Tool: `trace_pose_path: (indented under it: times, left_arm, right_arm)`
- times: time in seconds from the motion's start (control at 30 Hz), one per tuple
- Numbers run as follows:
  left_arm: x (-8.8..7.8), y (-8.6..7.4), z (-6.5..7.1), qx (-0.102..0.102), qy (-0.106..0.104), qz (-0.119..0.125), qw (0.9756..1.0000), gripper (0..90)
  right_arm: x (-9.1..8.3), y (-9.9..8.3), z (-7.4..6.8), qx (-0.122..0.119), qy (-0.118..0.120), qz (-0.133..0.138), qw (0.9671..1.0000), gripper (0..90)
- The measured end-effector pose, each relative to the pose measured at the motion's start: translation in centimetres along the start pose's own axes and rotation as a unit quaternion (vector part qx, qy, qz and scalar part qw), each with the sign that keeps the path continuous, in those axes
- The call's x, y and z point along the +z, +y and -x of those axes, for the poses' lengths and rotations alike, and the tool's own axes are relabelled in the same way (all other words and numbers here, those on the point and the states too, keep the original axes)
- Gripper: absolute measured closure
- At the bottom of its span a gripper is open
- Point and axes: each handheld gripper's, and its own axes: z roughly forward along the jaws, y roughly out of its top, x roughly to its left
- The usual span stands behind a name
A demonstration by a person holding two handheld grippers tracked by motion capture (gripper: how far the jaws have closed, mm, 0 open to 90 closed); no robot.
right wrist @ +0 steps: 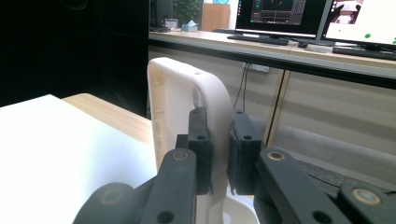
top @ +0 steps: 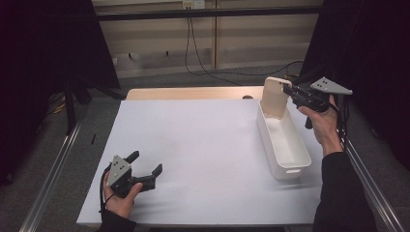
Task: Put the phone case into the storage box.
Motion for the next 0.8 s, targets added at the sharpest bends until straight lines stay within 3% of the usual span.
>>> trace_pose_path:
  times: [0.8]
  left_arm:
    - [0.1,-0.1,-0.1,0.003,0.005,-0.007,1.0000,4.2]
  right_arm:
    - [1.7,-2.5,0.6,0.008,-0.027,-0.014,0.9995,81.4]
